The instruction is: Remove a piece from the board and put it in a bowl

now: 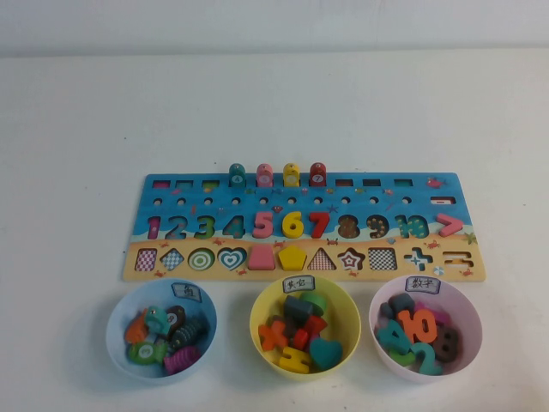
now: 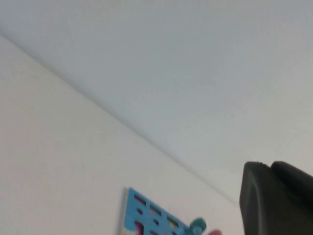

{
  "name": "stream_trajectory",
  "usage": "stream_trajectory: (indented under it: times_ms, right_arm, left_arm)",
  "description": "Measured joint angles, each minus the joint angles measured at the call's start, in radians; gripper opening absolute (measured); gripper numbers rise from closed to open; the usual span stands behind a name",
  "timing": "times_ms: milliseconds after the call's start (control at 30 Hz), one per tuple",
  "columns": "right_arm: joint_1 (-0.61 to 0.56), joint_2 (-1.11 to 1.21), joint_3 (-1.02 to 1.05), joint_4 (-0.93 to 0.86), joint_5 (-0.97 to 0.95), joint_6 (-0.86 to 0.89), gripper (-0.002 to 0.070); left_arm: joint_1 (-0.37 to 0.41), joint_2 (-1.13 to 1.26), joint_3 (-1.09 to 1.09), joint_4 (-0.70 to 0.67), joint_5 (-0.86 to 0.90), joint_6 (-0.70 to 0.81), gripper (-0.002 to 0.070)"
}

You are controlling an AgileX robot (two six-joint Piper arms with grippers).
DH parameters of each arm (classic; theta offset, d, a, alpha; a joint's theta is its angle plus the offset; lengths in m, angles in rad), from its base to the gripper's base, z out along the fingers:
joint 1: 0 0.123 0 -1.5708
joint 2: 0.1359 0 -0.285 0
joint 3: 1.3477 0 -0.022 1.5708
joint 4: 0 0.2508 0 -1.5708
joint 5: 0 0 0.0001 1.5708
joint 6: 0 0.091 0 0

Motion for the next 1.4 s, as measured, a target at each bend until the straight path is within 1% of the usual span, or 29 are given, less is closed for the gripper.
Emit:
stream_trajectory:
  times_ms: [67, 133, 200, 333, 400, 467, 567, 633, 900, 1033, 1100, 1233, 1400]
  right_arm:
    - [0.0, 0.0, 0.0, 0.0, 0.0, 0.0, -0.0017]
    - [0.0, 0.0, 0.0, 0.0, 0.0, 0.0, -0.0017]
    - [0.0, 0.0, 0.0, 0.0, 0.0, 0.0, -0.0017]
    - [0.0, 0.0, 0.0, 0.0, 0.0, 0.0, -0.0017]
    - [0.0, 0.0, 0.0, 0.0, 0.0, 0.0, -0.0017]
    - [0.0, 0.0, 0.0, 0.0, 0.0, 0.0, -0.0017]
    - [0.0, 0.0, 0.0, 0.0, 0.0, 0.0, -0.0017]
    - [0.0, 0.0, 0.0, 0.0, 0.0, 0.0, -0.0017]
    - [0.0, 0.0, 0.0, 0.0, 0.0, 0.0, -0.0017]
    - [0.0, 0.0, 0.0, 0.0, 0.0, 0.0, -0.0017]
    - [0.0, 0.0, 0.0, 0.0, 0.0, 0.0, -0.0017]
    - [0.0, 0.0, 0.0, 0.0, 0.0, 0.0, -0.0017]
    - [0.0, 0.0, 0.0, 0.0, 0.0, 0.0, -0.0017]
  left_arm:
    - [0.0, 0.0, -0.017, 0.0, 0.082, 0.0, -0.0003]
    - [0.001, 0.028, -0.077, 0.034, 0.185, 0.012, -0.0003]
    - [0.001, 0.108, -0.162, 0.116, 0.296, 0.021, -0.0003]
    - [0.001, 0.341, -0.419, 0.312, 0.579, 0.026, -0.0003]
    - [0.001, 0.463, -0.539, 0.37, 0.708, 0.049, -0.0003]
    - [0.001, 0.597, -0.709, 0.4, 0.847, 0.108, -0.0003]
    - [0.001, 0.79, -0.908, 0.413, 0.997, 0.189, -0.0003]
    - [0.001, 0.897, -1.027, 0.422, 1.066, 0.226, -0.0003]
    - [0.001, 1.258, -1.365, 0.435, 1.162, 0.315, -0.0003]
    - [0.001, 1.422, -1.561, 0.437, 1.282, 0.345, -0.0003]
    - [-0.01, 1.497, -1.657, 0.453, 1.31, 0.349, -0.0003]
    - [-0.072, 1.637, -1.831, 0.521, 1.321, 0.327, -0.0003]
    - [-0.206, 1.781, -1.987, 0.625, 1.327, 0.326, -0.0003]
